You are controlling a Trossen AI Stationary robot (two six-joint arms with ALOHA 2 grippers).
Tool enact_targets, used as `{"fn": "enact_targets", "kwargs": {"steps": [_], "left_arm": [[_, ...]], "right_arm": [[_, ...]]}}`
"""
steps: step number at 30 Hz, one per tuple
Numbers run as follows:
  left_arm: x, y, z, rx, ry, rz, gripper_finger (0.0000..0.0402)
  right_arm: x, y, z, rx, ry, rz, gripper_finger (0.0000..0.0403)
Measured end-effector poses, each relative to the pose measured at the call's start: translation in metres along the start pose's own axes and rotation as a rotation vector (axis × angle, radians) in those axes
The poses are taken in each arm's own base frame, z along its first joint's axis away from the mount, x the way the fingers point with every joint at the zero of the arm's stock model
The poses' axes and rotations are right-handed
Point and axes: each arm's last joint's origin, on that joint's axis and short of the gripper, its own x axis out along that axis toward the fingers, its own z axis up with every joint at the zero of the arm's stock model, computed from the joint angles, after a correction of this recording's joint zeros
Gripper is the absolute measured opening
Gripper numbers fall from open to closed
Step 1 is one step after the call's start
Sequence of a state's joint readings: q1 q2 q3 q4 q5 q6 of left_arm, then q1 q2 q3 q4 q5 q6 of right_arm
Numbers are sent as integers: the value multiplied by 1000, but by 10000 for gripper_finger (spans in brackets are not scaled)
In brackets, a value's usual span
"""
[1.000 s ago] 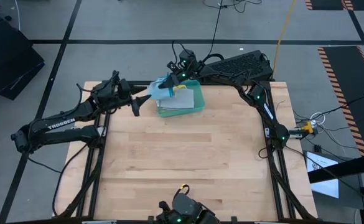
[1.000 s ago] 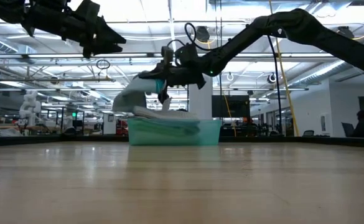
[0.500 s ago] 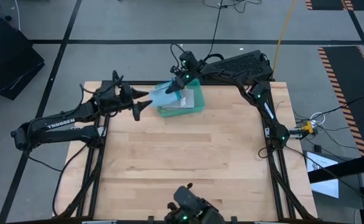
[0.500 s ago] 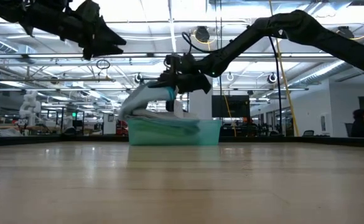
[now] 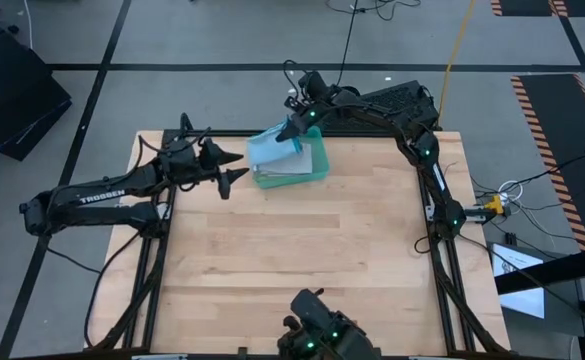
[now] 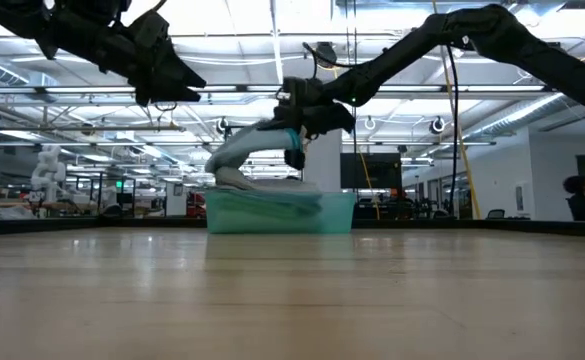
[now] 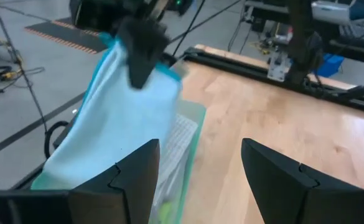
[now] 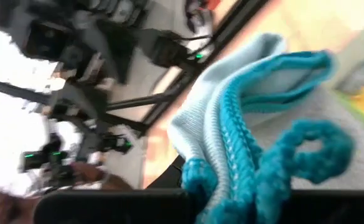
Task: Fold microfiber towels
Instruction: Stack the folded blue microfiber cloth on top of the folded gray microfiber cloth into the green bin
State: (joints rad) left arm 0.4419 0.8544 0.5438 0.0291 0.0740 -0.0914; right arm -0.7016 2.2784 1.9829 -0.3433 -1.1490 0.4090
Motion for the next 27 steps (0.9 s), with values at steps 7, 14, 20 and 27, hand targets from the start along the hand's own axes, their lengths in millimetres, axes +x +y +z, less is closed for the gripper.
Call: {"fn": "enact_targets", "kwargs": {"steps": [7,14,20,27], "left_arm": [[2,-2,3,5,-32,-13,227],[2,-2,3,-4,-31,-14,227],[2,-2,3,-7,-29,-14,227],[2,-2,3,-7,-29,-14,227]], "right_arm": [[-1,-8,-8,-9,18,-95,12],[-8,-11,-9,16,23,-98,18],[-20,-20,-16,32,45,-197,19],[-21,-24,-23,-1,79,-368,54]]}}
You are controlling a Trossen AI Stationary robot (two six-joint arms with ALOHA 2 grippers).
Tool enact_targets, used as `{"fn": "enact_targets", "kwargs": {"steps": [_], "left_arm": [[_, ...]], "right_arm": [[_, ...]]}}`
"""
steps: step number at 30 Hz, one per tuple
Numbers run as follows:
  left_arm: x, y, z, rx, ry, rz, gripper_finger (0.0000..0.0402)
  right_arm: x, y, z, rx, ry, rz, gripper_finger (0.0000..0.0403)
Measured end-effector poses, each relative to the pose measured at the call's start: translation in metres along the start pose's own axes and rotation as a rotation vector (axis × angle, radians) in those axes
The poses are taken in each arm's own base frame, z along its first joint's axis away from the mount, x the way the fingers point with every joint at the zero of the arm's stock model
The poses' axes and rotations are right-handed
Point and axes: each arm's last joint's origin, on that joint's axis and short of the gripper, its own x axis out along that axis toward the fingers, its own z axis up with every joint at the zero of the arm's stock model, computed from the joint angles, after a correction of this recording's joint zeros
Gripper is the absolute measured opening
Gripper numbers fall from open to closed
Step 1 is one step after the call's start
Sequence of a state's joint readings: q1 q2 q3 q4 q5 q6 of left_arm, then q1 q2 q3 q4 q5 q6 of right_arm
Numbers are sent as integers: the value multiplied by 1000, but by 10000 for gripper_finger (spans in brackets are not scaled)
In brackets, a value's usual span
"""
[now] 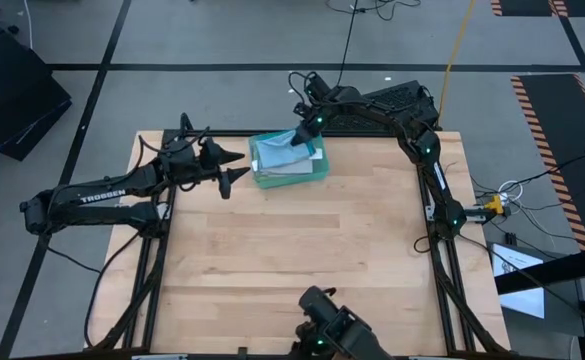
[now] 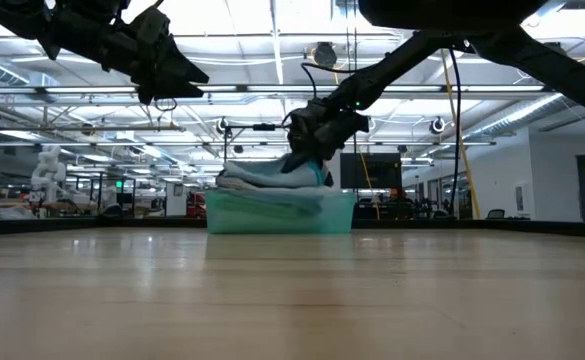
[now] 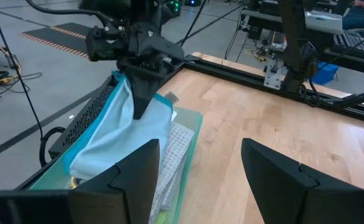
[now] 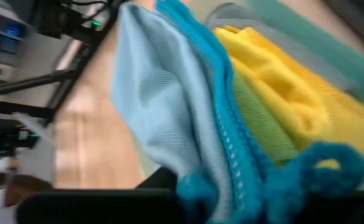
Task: Fold microfiber towels
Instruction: Stack the folded blue microfiber cloth on top of the folded gray microfiber cloth into the green bin
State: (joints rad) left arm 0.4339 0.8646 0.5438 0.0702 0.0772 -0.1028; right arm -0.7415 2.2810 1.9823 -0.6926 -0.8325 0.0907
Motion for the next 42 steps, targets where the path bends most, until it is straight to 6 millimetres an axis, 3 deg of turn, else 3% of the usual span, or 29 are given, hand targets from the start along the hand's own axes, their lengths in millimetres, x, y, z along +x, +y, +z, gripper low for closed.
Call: {"fn": "enact_targets", "kwargs": {"steps": [4,8,13,18,20,23,28,32,36,39,42], "left_arm": [[0,0,0,-1,0,0,227],[0,0,0,-1,-1,0,227],[0,0,0,-2,-1,1,227],[0,0,0,-3,-1,1,227],[0,0,0,-8,-1,1,227],[0,0,0,-8,-1,1,227],[4,2,-2,42,8,72,227],[18,7,-6,89,21,168,227],[43,18,-3,134,116,269,227],[66,24,7,197,196,274,219],[92,28,16,289,223,267,186]], "right_arm": [[-2,2,1,-21,-12,-101,115],[-16,13,6,-71,-55,-254,182],[-48,41,10,-147,-115,-428,245],[-70,79,9,-244,-157,-519,260],[-64,94,6,-318,-167,-456,251],[-36,105,-2,-408,-179,-315,217],[12,94,-28,-438,-177,-344,131],[30,77,-45,-417,-211,-431,68],[24,80,-53,-397,-167,-360,27],[7,109,-64,-450,-115,-380,13],[-10,138,-88,-509,-107,-409,8]]}}
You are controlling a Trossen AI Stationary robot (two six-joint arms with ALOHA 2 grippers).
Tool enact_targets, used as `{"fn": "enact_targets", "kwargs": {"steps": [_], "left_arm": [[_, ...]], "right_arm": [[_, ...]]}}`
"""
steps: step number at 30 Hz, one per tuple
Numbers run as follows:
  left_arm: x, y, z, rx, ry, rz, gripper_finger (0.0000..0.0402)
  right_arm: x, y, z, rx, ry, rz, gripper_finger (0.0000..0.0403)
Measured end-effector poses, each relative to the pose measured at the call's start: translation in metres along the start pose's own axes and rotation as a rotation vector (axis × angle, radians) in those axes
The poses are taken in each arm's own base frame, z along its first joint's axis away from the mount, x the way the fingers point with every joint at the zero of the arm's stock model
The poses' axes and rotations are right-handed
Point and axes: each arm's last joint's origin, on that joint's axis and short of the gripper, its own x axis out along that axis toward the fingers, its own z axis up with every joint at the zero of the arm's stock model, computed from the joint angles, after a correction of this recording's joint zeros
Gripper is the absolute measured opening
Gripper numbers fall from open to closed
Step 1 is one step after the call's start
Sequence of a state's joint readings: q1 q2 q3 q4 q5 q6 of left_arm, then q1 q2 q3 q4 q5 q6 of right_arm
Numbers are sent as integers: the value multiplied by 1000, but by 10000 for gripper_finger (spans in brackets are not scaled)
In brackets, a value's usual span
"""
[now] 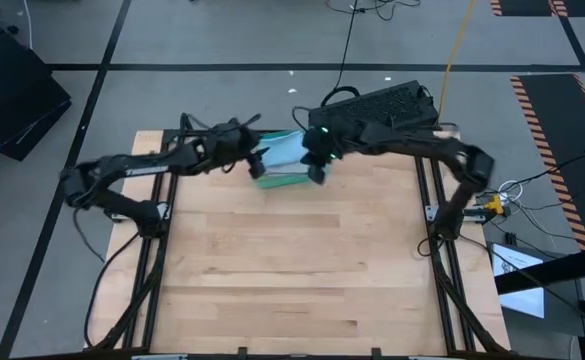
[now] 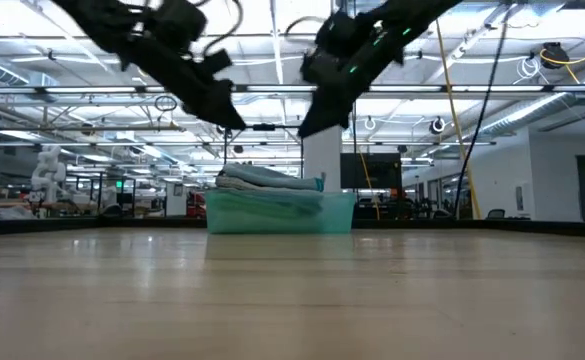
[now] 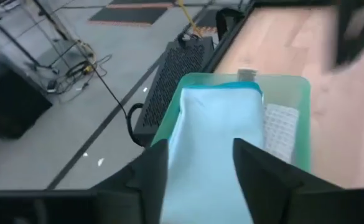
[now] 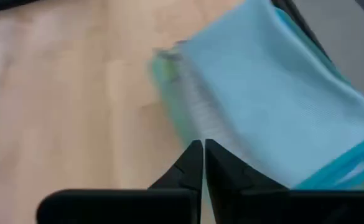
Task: Fold microfiber towels
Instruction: Stack the folded blue microfiber cloth on top of the folded gray microfiber cloth into the green bin
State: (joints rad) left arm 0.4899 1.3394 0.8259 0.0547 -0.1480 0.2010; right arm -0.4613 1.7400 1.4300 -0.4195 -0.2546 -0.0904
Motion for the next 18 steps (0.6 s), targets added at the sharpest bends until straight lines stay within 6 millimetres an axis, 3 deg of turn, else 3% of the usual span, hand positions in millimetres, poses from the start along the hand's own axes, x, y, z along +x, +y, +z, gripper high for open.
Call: {"fn": "enact_targets", "kwargs": {"steps": [4,7,13,18], "left_arm": [[31,6,10,72,16,-34,125],[53,12,4,107,44,-84,83],[87,29,-26,102,134,-69,26],[105,36,-53,77,234,-74,4]], "right_arm": [[-41,30,-24,-40,-91,5,8],[-58,47,-52,-31,-175,-29,8],[-74,58,-103,-56,-334,-88,8],[-77,58,-126,-66,-416,-85,8]]}}
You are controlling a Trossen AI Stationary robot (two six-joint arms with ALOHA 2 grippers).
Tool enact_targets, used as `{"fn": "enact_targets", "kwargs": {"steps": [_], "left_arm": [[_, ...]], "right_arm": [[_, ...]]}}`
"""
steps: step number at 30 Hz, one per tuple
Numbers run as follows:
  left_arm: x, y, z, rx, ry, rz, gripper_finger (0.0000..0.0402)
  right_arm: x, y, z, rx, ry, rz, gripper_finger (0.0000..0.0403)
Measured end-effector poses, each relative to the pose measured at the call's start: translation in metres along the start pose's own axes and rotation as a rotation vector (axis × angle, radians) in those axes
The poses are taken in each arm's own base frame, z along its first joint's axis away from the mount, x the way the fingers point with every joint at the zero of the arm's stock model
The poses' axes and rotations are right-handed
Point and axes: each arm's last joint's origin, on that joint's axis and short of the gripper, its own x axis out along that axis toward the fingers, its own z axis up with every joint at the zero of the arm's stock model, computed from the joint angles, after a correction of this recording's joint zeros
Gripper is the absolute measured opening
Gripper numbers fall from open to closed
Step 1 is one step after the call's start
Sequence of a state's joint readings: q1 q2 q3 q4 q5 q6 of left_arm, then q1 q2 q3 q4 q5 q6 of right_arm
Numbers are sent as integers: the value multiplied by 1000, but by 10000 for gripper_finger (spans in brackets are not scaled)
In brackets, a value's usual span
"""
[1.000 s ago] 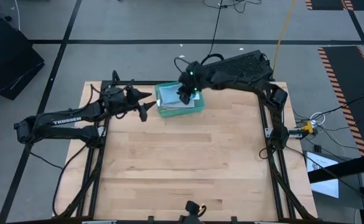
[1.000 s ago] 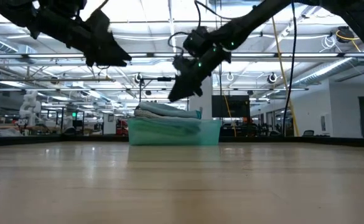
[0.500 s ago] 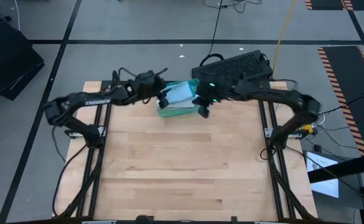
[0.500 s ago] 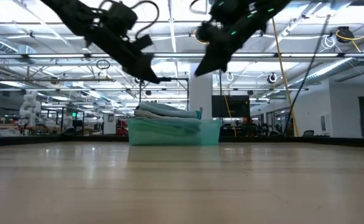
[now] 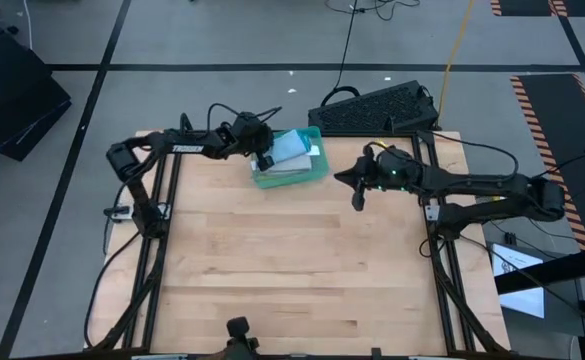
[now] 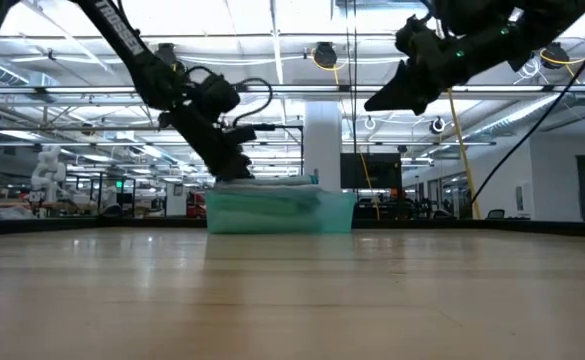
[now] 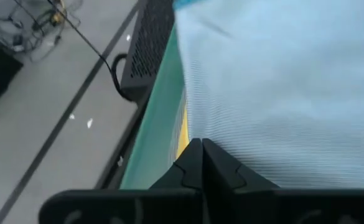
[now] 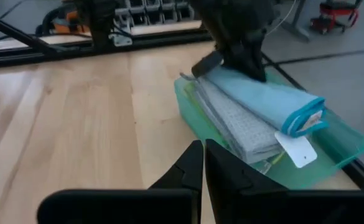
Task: Fold microfiber towels
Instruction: Stack the folded blue microfiber cloth on top of the folded gray microfiber cloth into the green bin
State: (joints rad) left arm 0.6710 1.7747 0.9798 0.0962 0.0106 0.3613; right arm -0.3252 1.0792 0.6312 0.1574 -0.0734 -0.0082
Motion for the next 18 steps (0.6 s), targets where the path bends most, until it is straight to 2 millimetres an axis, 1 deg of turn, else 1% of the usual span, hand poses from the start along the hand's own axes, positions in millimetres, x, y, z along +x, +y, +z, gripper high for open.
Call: {"fn": "enact_targets", "kwargs": {"steps": [3,5,7,9,12,15,18], "left_arm": [[9,-1,-9,-8,41,-12,9],[10,-2,-10,-7,54,-20,17],[8,-5,-7,-2,46,-23,22],[-1,-5,-3,3,40,-26,25],[-22,-1,13,3,-35,-8,25],[-43,2,31,-12,-156,-7,26],[-53,2,50,-21,-348,-61,26]], "right_arm": [[-2,0,-8,-6,-13,-1,8],[-1,0,-13,-7,-7,0,8],[-1,0,-15,-11,0,0,8],[-1,0,-16,-14,4,3,8],[-1,0,-17,-17,11,5,8],[-1,0,-17,-32,10,5,8],[-1,0,-15,-42,-10,5,8]]}}
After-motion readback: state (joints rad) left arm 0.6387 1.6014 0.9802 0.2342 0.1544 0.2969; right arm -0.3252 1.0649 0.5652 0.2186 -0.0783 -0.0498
